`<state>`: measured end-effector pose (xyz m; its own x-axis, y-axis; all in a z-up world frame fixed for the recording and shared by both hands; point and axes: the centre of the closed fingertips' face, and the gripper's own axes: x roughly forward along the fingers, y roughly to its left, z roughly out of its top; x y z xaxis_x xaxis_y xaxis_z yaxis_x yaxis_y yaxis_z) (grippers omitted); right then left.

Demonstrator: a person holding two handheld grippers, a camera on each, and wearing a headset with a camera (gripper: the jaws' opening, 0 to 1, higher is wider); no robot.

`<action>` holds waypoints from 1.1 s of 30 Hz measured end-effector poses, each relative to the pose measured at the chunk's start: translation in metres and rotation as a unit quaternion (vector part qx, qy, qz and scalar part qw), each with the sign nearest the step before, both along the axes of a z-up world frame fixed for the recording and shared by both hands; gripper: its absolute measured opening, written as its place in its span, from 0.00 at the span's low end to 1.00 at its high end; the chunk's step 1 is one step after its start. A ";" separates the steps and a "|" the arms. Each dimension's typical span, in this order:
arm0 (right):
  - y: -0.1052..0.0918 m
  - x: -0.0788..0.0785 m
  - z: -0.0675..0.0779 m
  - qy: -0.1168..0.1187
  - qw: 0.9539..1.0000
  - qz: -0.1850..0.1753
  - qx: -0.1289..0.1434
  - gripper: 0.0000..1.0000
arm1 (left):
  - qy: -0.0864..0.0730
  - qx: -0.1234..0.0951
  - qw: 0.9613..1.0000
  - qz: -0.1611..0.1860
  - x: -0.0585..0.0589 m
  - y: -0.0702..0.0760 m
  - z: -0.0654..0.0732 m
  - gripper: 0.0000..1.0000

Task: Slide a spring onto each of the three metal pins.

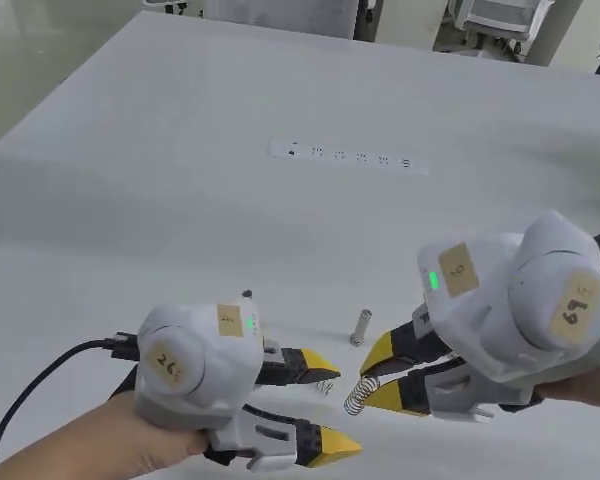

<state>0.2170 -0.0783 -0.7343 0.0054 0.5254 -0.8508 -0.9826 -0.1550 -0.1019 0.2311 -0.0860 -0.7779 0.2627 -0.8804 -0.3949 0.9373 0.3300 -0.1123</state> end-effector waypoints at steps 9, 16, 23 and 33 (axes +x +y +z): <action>-0.006 0.004 0.000 -0.004 1.000 -0.009 0.000 0.07 | -0.007 0.018 1.000 0.021 0.005 0.017 -0.002 0.51; -0.011 0.006 -0.002 -0.008 1.000 -0.013 -0.005 0.07 | -0.006 0.021 0.998 0.051 0.011 0.034 0.000 0.61; -0.012 0.009 0.000 -0.005 1.000 -0.023 0.002 0.07 | -0.006 0.027 0.996 0.079 0.016 0.053 0.003 0.68; -0.014 0.010 0.002 0.004 0.999 -0.034 0.014 0.07 | 0.011 0.031 0.991 0.133 0.024 0.080 -0.005 0.86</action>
